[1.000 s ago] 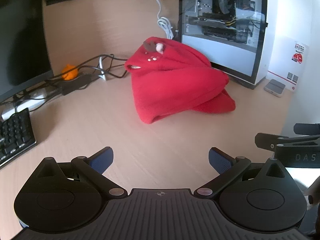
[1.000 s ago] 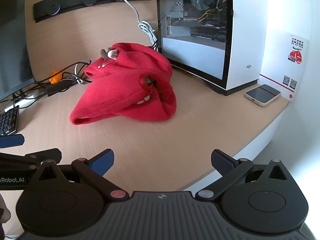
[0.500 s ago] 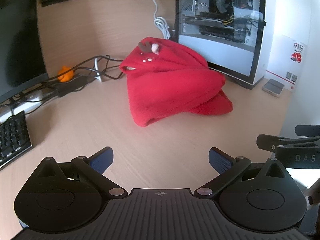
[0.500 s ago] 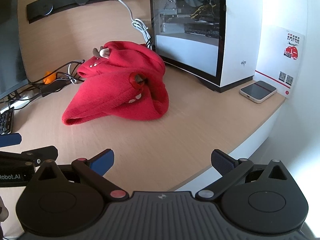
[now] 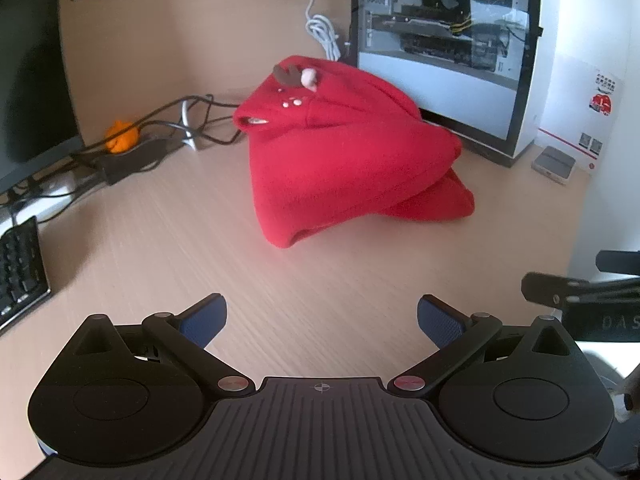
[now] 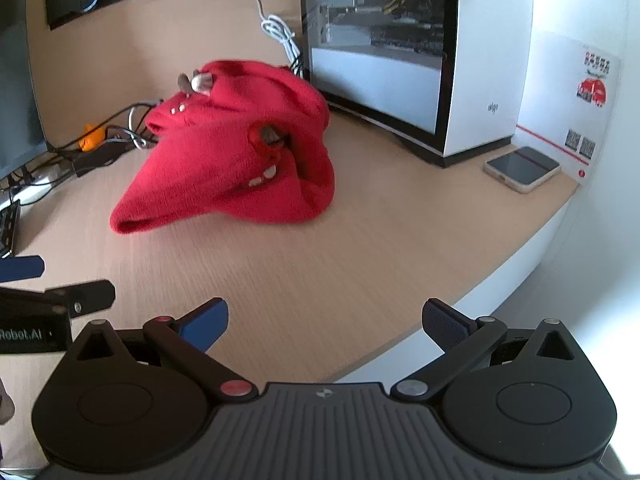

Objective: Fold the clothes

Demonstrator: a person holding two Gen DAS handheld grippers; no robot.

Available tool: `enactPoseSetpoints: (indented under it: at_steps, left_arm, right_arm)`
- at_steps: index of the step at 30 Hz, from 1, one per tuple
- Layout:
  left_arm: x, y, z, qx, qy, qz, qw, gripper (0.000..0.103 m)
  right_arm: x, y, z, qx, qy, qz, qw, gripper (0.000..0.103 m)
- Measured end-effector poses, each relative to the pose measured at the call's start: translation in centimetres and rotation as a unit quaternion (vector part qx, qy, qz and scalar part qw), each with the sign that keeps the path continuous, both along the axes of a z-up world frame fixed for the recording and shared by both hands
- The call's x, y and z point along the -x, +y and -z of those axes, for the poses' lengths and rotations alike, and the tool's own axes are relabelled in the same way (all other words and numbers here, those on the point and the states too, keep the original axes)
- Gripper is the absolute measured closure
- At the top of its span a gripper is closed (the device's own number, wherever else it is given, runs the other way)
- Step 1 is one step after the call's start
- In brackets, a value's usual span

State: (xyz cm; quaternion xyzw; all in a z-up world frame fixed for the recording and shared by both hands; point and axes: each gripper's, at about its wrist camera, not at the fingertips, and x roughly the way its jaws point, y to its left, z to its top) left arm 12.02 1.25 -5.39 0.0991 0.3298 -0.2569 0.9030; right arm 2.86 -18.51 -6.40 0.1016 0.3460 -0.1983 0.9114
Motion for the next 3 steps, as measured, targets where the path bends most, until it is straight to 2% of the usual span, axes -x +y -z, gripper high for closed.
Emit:
enactPoseSetpoints:
  at_steps: [3]
  left_arm:
    - [-0.46, -0.10, 0.33, 0.000, 0.009, 0.000, 1.0000, 0.000]
  right_arm:
    - [-0.36, -0.45, 0.34, -0.005, 0.008, -0.002, 1.000, 0.000]
